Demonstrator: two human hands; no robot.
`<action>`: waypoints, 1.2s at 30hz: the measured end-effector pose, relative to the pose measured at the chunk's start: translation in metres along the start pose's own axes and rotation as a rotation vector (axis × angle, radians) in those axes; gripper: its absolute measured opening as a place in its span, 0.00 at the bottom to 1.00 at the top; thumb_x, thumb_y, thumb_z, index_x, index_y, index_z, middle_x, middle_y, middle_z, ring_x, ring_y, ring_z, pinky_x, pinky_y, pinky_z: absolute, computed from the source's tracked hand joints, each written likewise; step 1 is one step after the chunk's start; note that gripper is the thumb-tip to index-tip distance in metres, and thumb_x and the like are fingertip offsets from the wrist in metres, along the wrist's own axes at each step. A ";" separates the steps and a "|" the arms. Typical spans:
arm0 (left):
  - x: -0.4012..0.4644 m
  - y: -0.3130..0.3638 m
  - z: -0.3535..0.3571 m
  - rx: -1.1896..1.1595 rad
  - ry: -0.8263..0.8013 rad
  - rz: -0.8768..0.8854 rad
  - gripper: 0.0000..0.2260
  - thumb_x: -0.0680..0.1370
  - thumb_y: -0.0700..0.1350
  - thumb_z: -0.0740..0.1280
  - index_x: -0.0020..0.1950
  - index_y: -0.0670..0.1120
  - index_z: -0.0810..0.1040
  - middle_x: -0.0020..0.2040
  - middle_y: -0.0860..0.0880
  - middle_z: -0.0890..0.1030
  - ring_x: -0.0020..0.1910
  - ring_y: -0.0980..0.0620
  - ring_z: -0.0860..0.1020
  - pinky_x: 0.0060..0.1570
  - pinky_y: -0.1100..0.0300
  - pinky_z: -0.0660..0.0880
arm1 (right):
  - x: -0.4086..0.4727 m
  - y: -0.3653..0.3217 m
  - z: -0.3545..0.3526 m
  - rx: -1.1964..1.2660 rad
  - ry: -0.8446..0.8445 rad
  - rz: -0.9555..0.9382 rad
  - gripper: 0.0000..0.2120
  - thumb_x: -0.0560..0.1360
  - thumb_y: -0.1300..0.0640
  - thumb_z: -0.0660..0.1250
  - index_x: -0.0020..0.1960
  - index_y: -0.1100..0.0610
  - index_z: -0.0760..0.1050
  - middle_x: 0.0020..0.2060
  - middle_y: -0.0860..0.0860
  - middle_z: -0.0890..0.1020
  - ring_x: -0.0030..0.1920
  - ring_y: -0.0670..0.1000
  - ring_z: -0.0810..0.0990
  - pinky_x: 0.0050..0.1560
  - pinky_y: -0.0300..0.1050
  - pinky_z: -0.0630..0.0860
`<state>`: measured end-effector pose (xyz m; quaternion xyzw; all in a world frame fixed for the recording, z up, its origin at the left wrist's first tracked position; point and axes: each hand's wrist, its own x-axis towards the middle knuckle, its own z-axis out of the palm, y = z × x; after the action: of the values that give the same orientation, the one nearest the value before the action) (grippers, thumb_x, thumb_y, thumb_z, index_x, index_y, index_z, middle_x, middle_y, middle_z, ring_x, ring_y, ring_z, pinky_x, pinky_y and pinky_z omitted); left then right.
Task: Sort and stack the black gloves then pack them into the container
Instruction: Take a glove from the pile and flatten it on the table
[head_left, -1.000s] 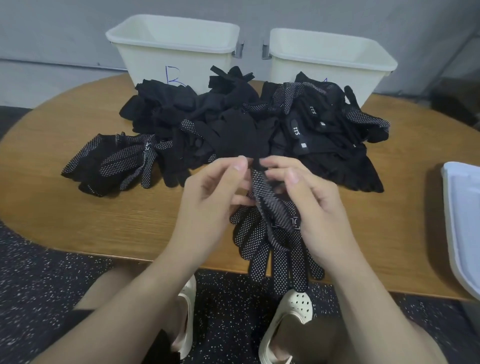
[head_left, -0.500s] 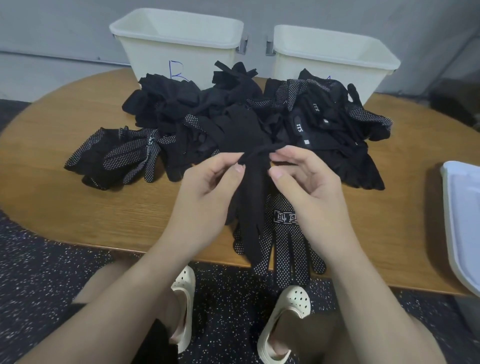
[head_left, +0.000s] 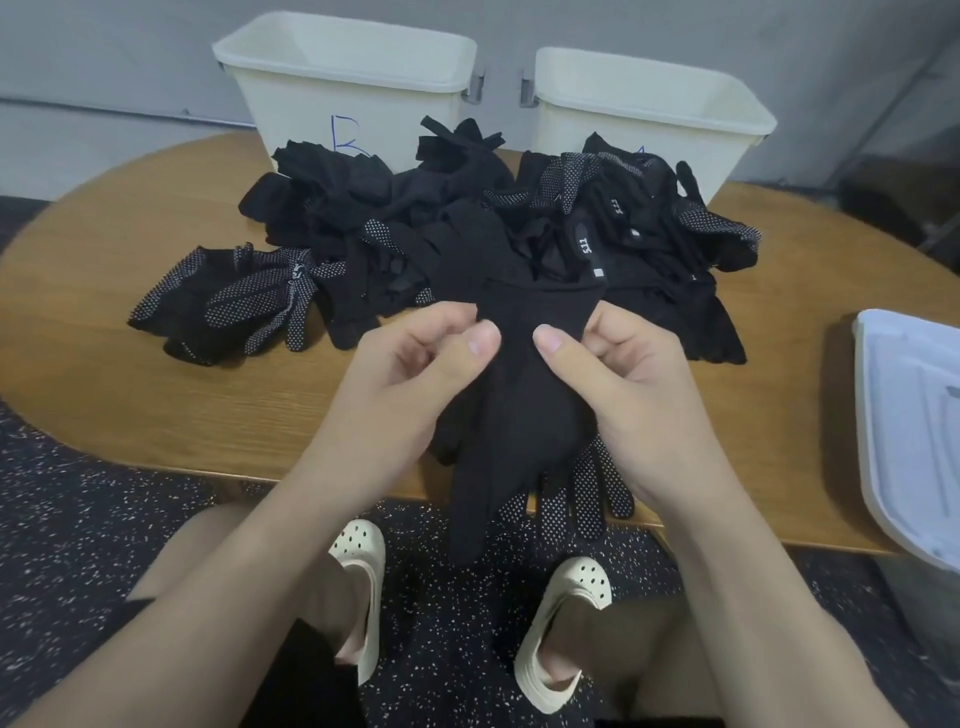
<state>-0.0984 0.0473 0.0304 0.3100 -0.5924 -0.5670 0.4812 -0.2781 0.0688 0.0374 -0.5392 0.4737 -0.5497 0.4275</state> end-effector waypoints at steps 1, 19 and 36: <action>-0.001 0.002 0.000 0.021 -0.020 0.008 0.12 0.77 0.50 0.74 0.38 0.45 0.81 0.33 0.42 0.73 0.40 0.54 0.73 0.44 0.58 0.70 | -0.003 -0.003 -0.001 0.019 -0.008 0.014 0.35 0.74 0.42 0.75 0.49 0.76 0.68 0.38 0.75 0.71 0.43 0.57 0.71 0.42 0.60 0.68; 0.012 -0.012 0.009 0.189 0.011 -0.152 0.10 0.81 0.41 0.69 0.43 0.38 0.83 0.26 0.44 0.80 0.23 0.48 0.76 0.28 0.61 0.73 | -0.005 0.007 -0.033 0.232 0.052 0.352 0.24 0.77 0.54 0.73 0.46 0.75 0.67 0.44 0.62 0.74 0.45 0.59 0.71 0.41 0.48 0.69; 0.037 -0.042 -0.006 0.577 0.129 -0.195 0.03 0.76 0.48 0.76 0.46 0.50 0.85 0.35 0.58 0.85 0.35 0.61 0.82 0.41 0.71 0.76 | 0.018 0.036 -0.048 -0.302 0.111 0.151 0.19 0.82 0.56 0.69 0.38 0.62 0.66 0.33 0.64 0.77 0.32 0.54 0.74 0.34 0.52 0.71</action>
<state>-0.1126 0.0045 -0.0034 0.5246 -0.6644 -0.3981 0.3533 -0.3280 0.0469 0.0070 -0.5289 0.6131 -0.4673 0.3549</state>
